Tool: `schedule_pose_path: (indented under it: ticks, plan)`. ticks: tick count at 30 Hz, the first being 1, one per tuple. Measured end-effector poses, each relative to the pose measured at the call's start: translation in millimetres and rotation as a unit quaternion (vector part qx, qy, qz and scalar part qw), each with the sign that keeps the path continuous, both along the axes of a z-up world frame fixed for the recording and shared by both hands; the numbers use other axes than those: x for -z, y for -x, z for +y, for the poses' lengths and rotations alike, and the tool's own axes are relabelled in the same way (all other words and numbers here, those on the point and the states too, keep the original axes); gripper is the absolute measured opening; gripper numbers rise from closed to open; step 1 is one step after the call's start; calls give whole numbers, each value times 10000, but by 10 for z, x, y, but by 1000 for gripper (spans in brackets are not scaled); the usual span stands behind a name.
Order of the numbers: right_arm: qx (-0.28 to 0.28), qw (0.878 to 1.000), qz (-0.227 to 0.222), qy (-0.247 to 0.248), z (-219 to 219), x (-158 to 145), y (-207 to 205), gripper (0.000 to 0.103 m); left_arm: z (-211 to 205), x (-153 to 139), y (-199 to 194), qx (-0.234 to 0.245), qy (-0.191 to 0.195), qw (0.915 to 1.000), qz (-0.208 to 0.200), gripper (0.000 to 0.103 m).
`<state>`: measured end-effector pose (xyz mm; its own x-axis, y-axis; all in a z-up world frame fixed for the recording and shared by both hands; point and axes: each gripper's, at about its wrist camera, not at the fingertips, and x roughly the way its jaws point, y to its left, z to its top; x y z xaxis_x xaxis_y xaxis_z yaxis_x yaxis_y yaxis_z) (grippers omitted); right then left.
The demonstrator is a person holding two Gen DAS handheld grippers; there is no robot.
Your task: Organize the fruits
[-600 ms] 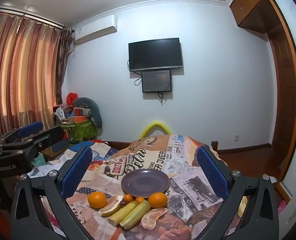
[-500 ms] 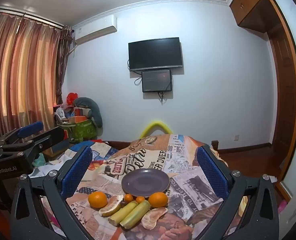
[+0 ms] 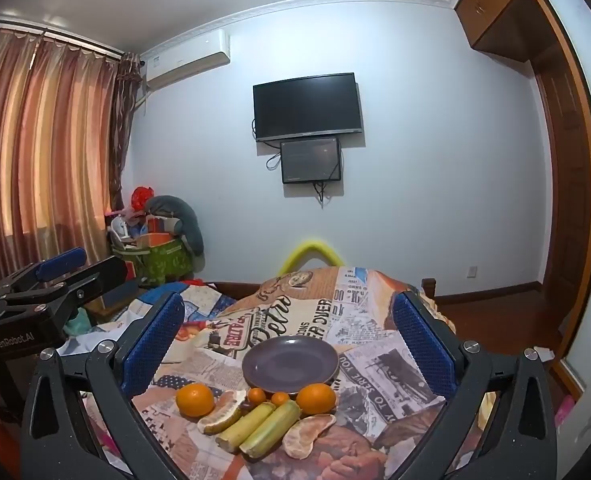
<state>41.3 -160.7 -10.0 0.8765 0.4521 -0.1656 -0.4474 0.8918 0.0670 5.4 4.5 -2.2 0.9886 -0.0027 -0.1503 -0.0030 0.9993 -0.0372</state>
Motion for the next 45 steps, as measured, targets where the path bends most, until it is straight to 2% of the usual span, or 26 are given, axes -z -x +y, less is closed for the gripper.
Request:
schedule_pose_path:
  ticks: [45]
  plan:
    - [23,9999,86,-101,-49,10,-31,103,12,30,2,36,54,10000,18,103]
